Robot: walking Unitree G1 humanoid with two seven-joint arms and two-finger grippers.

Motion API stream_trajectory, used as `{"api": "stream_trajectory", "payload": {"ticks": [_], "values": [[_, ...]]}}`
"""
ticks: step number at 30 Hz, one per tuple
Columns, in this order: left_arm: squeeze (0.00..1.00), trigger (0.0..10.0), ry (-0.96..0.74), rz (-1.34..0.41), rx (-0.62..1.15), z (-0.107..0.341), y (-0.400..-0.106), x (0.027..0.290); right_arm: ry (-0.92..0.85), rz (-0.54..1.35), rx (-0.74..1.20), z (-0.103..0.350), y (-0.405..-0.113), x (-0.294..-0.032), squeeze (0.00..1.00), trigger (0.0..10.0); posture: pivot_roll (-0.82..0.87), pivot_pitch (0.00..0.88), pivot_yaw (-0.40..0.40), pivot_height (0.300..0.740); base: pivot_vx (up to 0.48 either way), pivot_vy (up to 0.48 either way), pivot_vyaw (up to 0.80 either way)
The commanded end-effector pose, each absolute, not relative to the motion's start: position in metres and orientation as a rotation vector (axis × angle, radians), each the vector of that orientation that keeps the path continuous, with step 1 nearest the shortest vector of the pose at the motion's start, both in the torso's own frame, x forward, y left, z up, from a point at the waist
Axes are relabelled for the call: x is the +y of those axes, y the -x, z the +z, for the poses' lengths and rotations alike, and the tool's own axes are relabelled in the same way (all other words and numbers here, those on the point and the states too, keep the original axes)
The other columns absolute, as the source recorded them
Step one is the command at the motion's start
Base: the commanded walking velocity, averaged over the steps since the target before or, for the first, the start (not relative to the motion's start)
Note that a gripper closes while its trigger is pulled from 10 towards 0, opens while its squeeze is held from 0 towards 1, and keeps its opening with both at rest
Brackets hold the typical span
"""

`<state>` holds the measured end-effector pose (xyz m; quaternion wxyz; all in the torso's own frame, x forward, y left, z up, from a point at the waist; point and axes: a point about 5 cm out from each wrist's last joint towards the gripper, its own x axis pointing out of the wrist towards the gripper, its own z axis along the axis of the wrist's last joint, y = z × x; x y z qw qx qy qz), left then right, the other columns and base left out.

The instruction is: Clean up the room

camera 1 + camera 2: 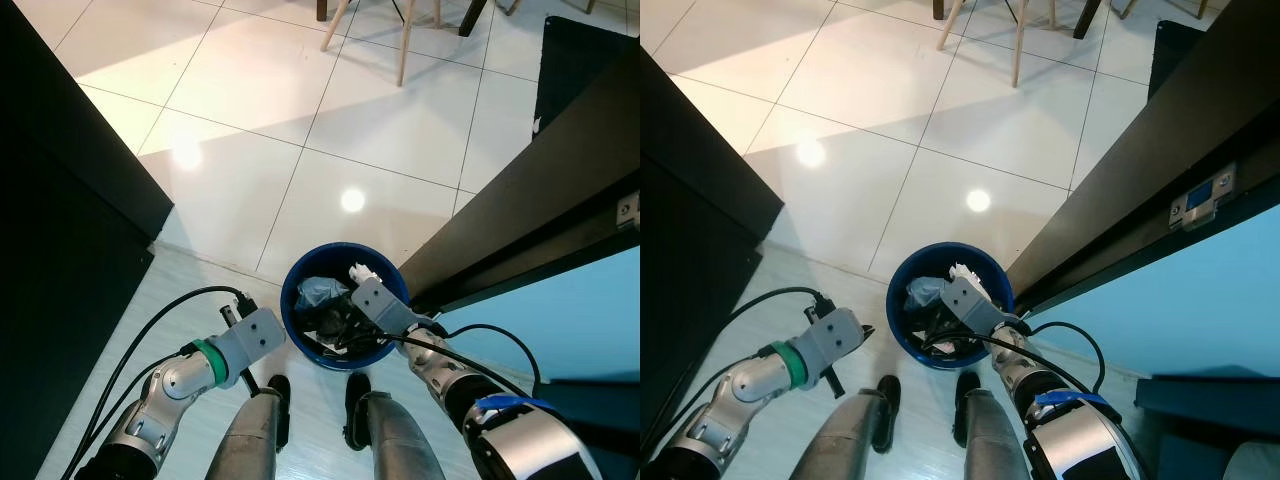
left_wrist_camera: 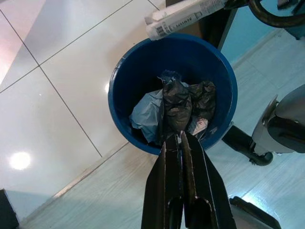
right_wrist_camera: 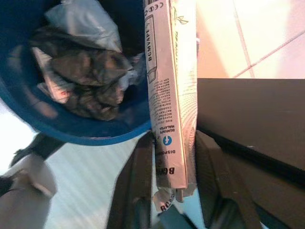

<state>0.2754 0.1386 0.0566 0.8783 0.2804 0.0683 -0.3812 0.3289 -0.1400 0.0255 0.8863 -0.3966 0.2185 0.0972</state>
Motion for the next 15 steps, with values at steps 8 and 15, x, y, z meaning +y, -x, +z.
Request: {"api": "stream_trajectory", "payload": {"ticks": [8, 15], "values": [[0.0, 10.0, -0.587, -0.829, 0.188, 0.0481, -0.2713, 0.1386, 0.861, 0.168, 0.434, 0.0213, -0.3245, -0.142, 0.0, 10.0, 0.25, 0.37, 0.07, 0.74, 0.0, 0.0, 0.0], [0.0, 10.0, -0.594, -0.835, 0.188, 0.0477, -0.2705, 0.1387, 0.832, 0.181, 0.443, 0.0173, -0.3209, -0.1389, 0.0, 10.0, 0.25, 0.356, 0.073, 0.74, 0.0, 0.0, 0.0]]}}
